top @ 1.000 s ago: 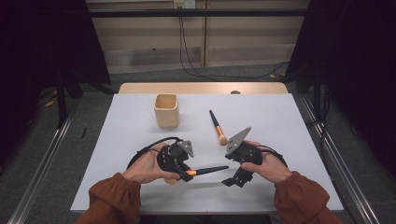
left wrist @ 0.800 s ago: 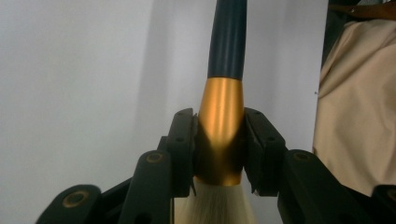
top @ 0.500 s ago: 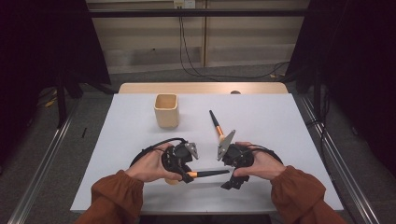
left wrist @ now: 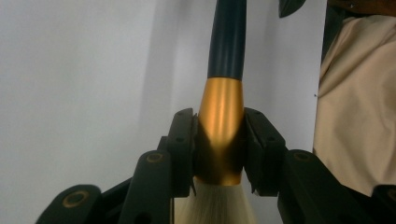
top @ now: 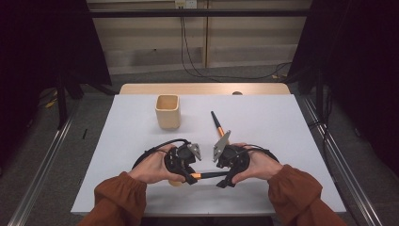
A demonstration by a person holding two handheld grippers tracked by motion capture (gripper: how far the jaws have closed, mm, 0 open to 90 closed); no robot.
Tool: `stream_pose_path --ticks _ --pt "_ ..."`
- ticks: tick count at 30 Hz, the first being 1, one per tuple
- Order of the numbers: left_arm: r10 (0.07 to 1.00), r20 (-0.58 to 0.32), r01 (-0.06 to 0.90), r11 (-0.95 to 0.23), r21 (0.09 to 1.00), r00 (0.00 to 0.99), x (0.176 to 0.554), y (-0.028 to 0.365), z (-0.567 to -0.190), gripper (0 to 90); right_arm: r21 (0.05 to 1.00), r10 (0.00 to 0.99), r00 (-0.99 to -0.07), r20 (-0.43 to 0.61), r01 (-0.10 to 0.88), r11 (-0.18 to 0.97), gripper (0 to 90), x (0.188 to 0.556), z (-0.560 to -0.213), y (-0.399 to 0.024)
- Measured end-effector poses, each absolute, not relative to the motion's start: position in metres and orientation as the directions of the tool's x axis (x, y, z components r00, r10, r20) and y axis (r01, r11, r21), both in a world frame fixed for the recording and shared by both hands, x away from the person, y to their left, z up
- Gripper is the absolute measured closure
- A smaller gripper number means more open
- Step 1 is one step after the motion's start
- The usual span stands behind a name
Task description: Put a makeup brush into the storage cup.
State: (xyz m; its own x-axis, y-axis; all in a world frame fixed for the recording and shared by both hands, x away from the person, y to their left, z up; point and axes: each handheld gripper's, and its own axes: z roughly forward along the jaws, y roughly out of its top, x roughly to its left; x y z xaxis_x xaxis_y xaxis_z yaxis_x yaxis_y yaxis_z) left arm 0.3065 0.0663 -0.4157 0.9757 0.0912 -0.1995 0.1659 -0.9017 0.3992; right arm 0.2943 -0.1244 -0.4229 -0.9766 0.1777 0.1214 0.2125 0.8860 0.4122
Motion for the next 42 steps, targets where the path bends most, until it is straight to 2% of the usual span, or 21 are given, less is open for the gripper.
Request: stream_pose_path --ticks 4,17,30,31,33,35,42 --pt "0.086 -0.197 0.16 -0.902 0.402 0.977 0.306 0.065 -0.416 66.5 0.42 0.164 -0.978 0.125 0.202 0.885 42.5 0.295 -0.422 -0.121" --pt "0.081 -0.19 0.154 -0.9 0.407 0.978 0.308 0.064 -0.415 66.5 0.457 0.143 -0.98 0.137 0.19 0.869 59.9 0.298 -0.424 -0.112" --pt "0.086 -0.203 0.165 -0.895 0.415 0.975 0.308 0.064 -0.415 66.5 0.463 0.132 -0.981 0.143 0.185 0.867 66.1 0.297 -0.426 -0.109" --pt "0.118 -0.217 0.204 -0.879 0.431 0.969 0.306 0.064 -0.416 66.5 0.468 0.131 -0.981 0.141 0.183 0.865 66.3 0.298 -0.426 -0.109" --pt "0.085 -0.203 0.165 -0.894 0.416 0.975 0.308 0.065 -0.415 66.5 0.479 0.123 -0.982 0.144 0.178 0.86 67.0 0.298 -0.427 -0.108" --pt "0.11 -0.207 0.192 -0.883 0.428 0.972 0.306 0.064 -0.417 66.5 0.484 0.128 -0.983 0.134 0.178 0.857 67.6 0.297 -0.426 -0.107" --pt "0.07 -0.2 0.15 -0.897 0.415 0.977 0.309 0.067 -0.417 66.1 0.485 0.115 -0.986 0.124 0.161 0.86 74.7 0.295 -0.43 -0.104"
